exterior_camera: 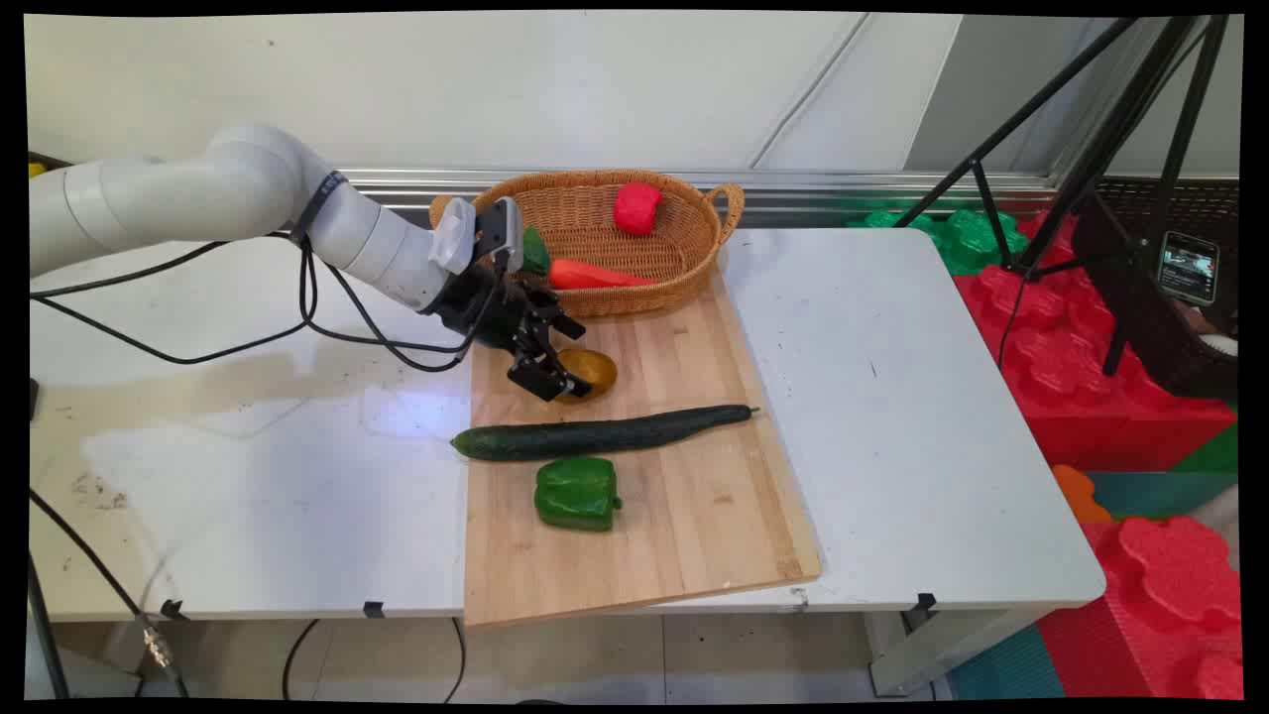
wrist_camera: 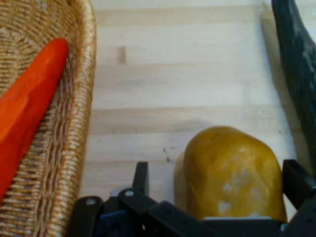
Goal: Pick up the cucumber from the cutting board
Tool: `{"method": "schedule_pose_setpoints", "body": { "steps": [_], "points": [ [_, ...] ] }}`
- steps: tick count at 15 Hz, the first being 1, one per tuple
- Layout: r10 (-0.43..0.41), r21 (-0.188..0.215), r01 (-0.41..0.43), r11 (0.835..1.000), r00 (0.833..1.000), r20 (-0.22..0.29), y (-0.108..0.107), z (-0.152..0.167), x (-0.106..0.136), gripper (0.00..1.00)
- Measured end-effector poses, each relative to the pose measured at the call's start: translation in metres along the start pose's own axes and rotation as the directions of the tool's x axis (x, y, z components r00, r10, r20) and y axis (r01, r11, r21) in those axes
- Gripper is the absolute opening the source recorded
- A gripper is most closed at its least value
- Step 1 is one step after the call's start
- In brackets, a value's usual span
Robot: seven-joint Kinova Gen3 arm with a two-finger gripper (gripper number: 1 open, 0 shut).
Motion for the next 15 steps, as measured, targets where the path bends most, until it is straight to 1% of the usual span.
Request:
{"method": "schedule_pose_setpoints", "body": {
  "steps": [6,10,15],
  "points": [
    [0.024,-0.008,-0.024,1.0,0.999,-0.023,-0.001,-0.027,0.008,1.0],
    [0.049,-0.016,-0.049,0.999,0.998,-0.035,-0.001,-0.06,0.014,1.0],
    [0.061,-0.027,-0.062,0.998,0.997,-0.039,0.0,-0.097,0.017,1.0]
  ]
}}
